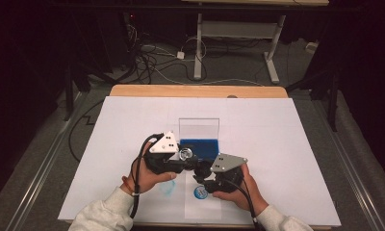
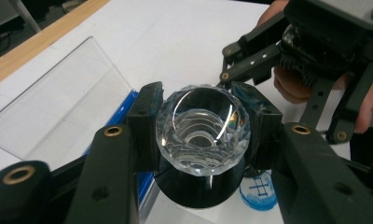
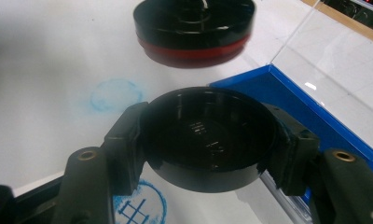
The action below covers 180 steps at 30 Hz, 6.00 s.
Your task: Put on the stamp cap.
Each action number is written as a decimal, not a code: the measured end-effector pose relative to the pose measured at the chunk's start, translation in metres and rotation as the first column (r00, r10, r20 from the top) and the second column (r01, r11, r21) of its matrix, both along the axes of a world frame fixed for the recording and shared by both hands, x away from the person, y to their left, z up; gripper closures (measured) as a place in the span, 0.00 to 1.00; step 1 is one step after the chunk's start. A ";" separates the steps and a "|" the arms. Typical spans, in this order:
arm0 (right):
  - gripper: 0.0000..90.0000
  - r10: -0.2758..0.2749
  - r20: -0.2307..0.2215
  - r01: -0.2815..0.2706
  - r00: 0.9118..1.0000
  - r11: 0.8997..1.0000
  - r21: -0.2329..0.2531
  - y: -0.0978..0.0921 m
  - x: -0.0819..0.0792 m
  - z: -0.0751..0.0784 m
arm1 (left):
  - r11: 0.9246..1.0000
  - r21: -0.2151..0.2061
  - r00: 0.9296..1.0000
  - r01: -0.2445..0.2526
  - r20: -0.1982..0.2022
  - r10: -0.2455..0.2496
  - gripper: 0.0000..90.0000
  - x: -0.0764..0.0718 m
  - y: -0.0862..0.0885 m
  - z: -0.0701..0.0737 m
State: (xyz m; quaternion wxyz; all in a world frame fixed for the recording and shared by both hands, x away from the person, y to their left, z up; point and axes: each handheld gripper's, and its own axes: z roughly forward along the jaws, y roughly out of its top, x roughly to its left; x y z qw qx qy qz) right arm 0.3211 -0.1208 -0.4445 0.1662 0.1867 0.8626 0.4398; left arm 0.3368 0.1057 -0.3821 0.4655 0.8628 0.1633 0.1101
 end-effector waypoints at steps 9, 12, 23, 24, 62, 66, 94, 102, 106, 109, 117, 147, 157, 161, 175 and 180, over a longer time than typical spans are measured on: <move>0.43 0.001 -0.037 0.001 0.999 0.998 0.057 0.007 0.003 0.000 | 1.000 -0.007 1.000 0.016 0.012 -0.016 0.61 0.003 -0.013 0.001; 0.43 -0.006 -0.044 0.009 0.999 0.997 0.082 0.009 0.004 0.003 | 1.000 -0.008 0.999 0.021 0.027 -0.020 0.61 0.002 -0.015 0.002; 0.43 -0.037 -0.036 0.041 0.999 0.992 0.119 0.011 0.005 0.005 | 0.999 -0.049 1.000 0.021 0.020 -0.020 0.61 0.001 -0.016 0.000; 0.43 -0.040 -0.036 0.044 0.999 0.992 0.122 0.011 0.006 0.005 | 0.999 -0.050 1.000 0.022 0.022 -0.021 0.61 0.001 -0.016 0.000; 0.43 -0.045 0.026 0.044 0.999 0.998 0.050 0.009 -0.001 0.004 | 0.984 -0.171 0.991 0.054 -0.114 -0.074 0.61 0.009 -0.010 -0.017; 0.43 -0.042 0.034 0.041 0.999 0.999 0.036 0.009 -0.001 0.005 | 0.983 -0.176 0.990 0.056 -0.120 -0.078 0.61 0.009 -0.010 -0.018; 0.42 -0.009 0.036 0.007 0.999 0.999 0.051 0.007 0.000 0.000 | 0.988 -0.143 0.992 0.052 -0.110 -0.068 0.61 0.005 -0.015 -0.017; 0.42 -0.015 0.057 0.011 0.998 0.998 0.066 0.005 -0.001 0.002 | 0.989 -0.138 0.994 0.049 -0.087 -0.061 0.61 0.003 -0.013 -0.013; 0.41 -0.023 0.060 0.018 0.998 0.997 0.072 0.005 -0.001 0.002 | 0.990 -0.134 0.996 0.045 -0.072 -0.055 0.61 0.002 -0.013 -0.011; 0.40 -0.026 0.057 0.022 0.998 0.997 0.079 0.003 0.000 0.002 | 0.990 -0.133 0.996 0.044 -0.066 -0.053 0.61 0.001 -0.012 -0.010; 0.38 -0.027 0.064 0.024 0.998 0.999 0.049 0.005 -0.001 0.001 | 0.991 -0.125 0.997 0.041 -0.055 -0.048 0.61 0.000 -0.012 -0.007; 0.28 -0.097 0.107 0.098 0.989 0.995 0.001 -0.025 0.005 0.019 | 0.998 -0.059 0.999 -0.028 -0.033 0.026 0.61 0.004 0.015 -0.009; 0.28 -0.134 0.130 0.134 0.982 0.991 0.009 -0.039 0.003 0.025 | 0.999 -0.006 0.999 -0.044 -0.004 0.044 0.61 0.004 0.014 -0.010; 0.29 -0.149 0.144 0.150 0.978 0.989 0.006 -0.046 0.001 0.027 | 0.999 0.004 0.999 -0.047 0.003 0.047 0.61 0.003 0.015 -0.010; 0.29 -0.239 0.187 0.238 0.953 0.971 0.030 -0.085 -0.013 0.028 | 0.998 0.025 0.997 -0.064 0.033 0.063 0.61 0.005 0.019 -0.008; 0.30 -0.279 0.202 0.272 0.939 0.960 0.060 -0.102 -0.023 0.028 | 0.997 0.024 0.997 -0.069 0.038 0.068 0.61 0.007 0.021 -0.007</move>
